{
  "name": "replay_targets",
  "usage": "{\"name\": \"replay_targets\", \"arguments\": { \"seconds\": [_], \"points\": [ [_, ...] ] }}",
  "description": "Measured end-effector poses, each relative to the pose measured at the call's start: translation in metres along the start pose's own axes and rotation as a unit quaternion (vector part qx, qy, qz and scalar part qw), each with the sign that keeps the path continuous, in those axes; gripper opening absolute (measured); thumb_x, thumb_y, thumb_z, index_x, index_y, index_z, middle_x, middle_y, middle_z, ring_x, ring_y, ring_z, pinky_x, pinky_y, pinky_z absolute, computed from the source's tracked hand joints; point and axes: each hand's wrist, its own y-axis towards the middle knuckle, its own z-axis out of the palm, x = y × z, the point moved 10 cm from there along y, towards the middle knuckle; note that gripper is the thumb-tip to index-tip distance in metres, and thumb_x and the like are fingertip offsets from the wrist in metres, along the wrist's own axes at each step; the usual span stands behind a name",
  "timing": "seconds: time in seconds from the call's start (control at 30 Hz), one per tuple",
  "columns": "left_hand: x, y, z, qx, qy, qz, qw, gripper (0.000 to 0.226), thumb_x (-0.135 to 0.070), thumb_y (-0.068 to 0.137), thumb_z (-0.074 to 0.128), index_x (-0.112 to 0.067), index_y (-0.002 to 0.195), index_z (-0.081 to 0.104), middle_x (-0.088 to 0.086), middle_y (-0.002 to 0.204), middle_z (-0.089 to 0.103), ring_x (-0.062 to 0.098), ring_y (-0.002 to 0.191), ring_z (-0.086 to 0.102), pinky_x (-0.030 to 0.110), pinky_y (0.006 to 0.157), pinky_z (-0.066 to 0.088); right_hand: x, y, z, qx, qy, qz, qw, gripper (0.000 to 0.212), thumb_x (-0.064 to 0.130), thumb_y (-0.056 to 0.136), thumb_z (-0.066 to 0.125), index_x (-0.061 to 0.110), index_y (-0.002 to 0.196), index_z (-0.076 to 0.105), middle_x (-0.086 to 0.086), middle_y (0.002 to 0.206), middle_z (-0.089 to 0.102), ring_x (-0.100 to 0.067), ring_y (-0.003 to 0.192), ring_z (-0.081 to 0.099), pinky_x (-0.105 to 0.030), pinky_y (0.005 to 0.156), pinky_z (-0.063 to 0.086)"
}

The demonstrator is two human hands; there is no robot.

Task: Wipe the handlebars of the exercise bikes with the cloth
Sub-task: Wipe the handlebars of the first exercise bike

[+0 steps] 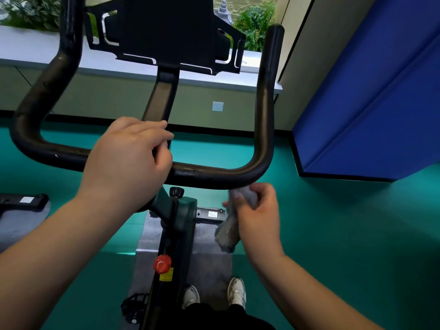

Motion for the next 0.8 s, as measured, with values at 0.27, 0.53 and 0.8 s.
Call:
{"name": "replay_targets", "arguments": {
  "seconds": [0.27, 0.53, 0.8],
  "points": [
    [0.001, 0.000, 0.001, 0.001, 0.005, 0.005, 1.000, 0.027, -0.015, 0.083, 0.053, -0.015, 0.099, 0.075, 0.000, 0.110, 0.070, 0.025, 0.101, 0.058, 0.032, 0.088, 0.044, 0.016, 0.013, -0.003, -0.001, 0.045, -0.003, 0.999, 0.017, -0.002, 0.089, 0.060, 0.001, 0.101, 0.049, -0.013, 0.087, 0.064, -0.012, 0.066, 0.068, -0.027, 0.062, 0.056],
    [0.002, -0.002, 0.000, -0.001, -0.005, 0.008, 1.000, 0.027, -0.016, 0.083, 0.053, -0.014, 0.098, 0.075, 0.000, 0.109, 0.071, 0.025, 0.100, 0.058, 0.033, 0.085, 0.047, 0.040, -0.024, -0.037, -0.008, -0.102, -0.104, 0.989, 0.013, 0.032, 0.076, 0.068, 0.035, 0.085, 0.060, 0.001, 0.089, 0.067, -0.029, 0.084, 0.068, -0.050, 0.076, 0.056],
    [0.004, -0.004, -0.004, -0.017, -0.025, 0.007, 1.000, 0.029, -0.018, 0.084, 0.051, -0.013, 0.100, 0.074, 0.001, 0.110, 0.070, 0.024, 0.103, 0.059, 0.029, 0.092, 0.042, 0.130, -0.025, 0.016, 0.059, -0.342, -0.371, 0.862, 0.021, 0.028, 0.081, 0.071, 0.027, 0.101, 0.067, 0.020, 0.098, 0.064, -0.006, 0.093, 0.054, -0.017, 0.084, 0.039]
  ]
}}
